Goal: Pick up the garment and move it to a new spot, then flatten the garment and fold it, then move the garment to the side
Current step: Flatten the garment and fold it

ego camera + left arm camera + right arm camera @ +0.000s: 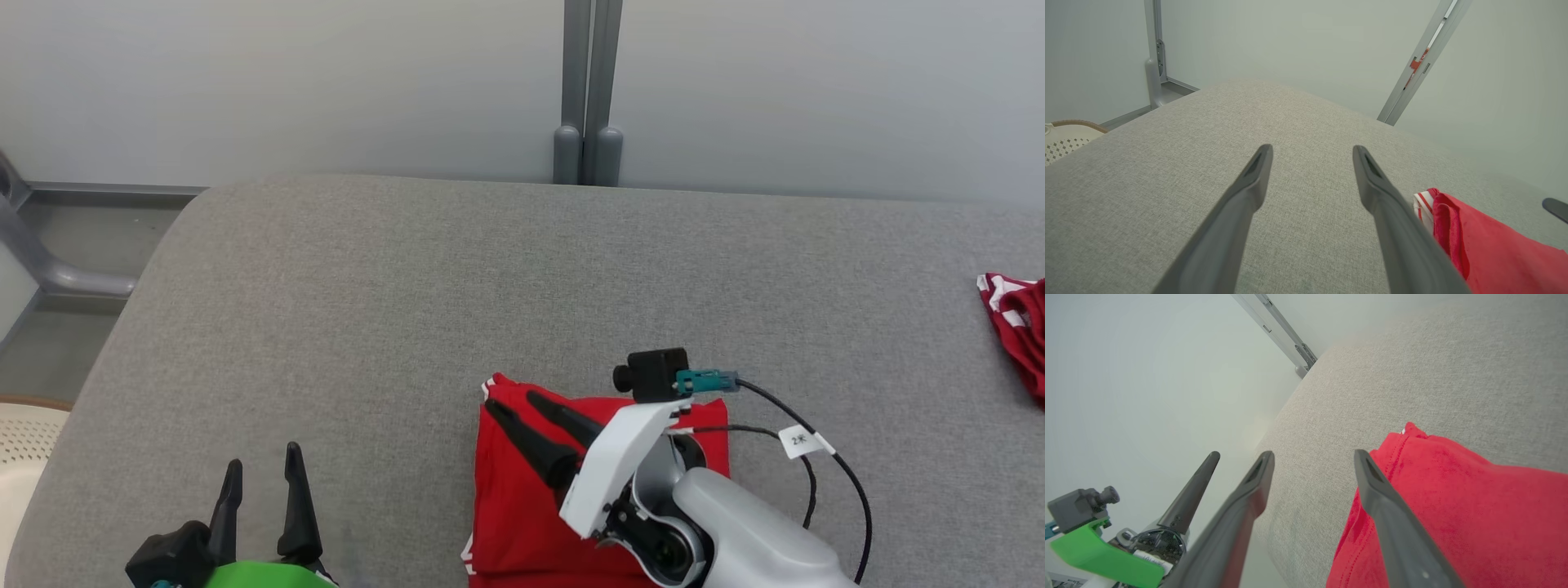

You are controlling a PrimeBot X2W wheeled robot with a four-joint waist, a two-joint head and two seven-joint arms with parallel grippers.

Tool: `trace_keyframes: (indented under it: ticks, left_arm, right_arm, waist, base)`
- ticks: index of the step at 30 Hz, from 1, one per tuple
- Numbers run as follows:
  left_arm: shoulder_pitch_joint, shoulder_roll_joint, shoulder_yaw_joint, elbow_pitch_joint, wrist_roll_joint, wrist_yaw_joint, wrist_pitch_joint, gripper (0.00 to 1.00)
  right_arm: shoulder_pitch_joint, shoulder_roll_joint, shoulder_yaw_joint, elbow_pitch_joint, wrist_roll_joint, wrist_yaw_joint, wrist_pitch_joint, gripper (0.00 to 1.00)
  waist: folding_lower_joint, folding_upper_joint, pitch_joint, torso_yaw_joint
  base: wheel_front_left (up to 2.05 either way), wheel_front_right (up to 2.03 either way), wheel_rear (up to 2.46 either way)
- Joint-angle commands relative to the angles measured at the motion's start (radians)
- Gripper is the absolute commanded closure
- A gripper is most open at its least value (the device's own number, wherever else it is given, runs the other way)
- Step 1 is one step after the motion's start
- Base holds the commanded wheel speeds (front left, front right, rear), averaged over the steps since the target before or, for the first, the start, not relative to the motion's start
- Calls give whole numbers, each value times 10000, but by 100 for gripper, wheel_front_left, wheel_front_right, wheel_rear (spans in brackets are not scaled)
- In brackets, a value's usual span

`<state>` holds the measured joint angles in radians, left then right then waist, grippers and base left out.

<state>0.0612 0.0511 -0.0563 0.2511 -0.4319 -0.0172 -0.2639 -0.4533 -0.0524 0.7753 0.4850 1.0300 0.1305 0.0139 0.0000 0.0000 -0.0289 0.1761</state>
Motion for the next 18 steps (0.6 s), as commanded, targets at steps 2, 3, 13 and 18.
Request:
trace_keyframes:
  ticks: [2, 3, 13, 18]
  left_arm:
    - [8, -1, -54, 13, -64, -13, 1, 0]
    - [23, -1, -93, 3, -57, 6, 0, 0]
    - [-308, 1, -554, -66, 371, -133, 1, 0]
    - [-672, 6, -816, 0, 586, -215, 0, 0]
  right_arm:
    - [-191, -282, -175, 50, -180, 3, -472, 0]
    - [-218, -357, -235, 93, -278, 3, -658, 0]
    - [-56, -1177, -1984, 701, -3007, 3, -2738, 0]
    - [1115, -998, -4712, -493, -5386, 3, -2781, 0]
  waist:
    - [0, 0, -31, -122]
    - [0, 0, -35, -154]
    - [0, 0, -105, -616]
    - [0, 0, -165, -905]
  base:
    - [0, 0, 0]
    - [0, 0, 0]
    - [0, 0, 0]
    - [0, 0, 0]
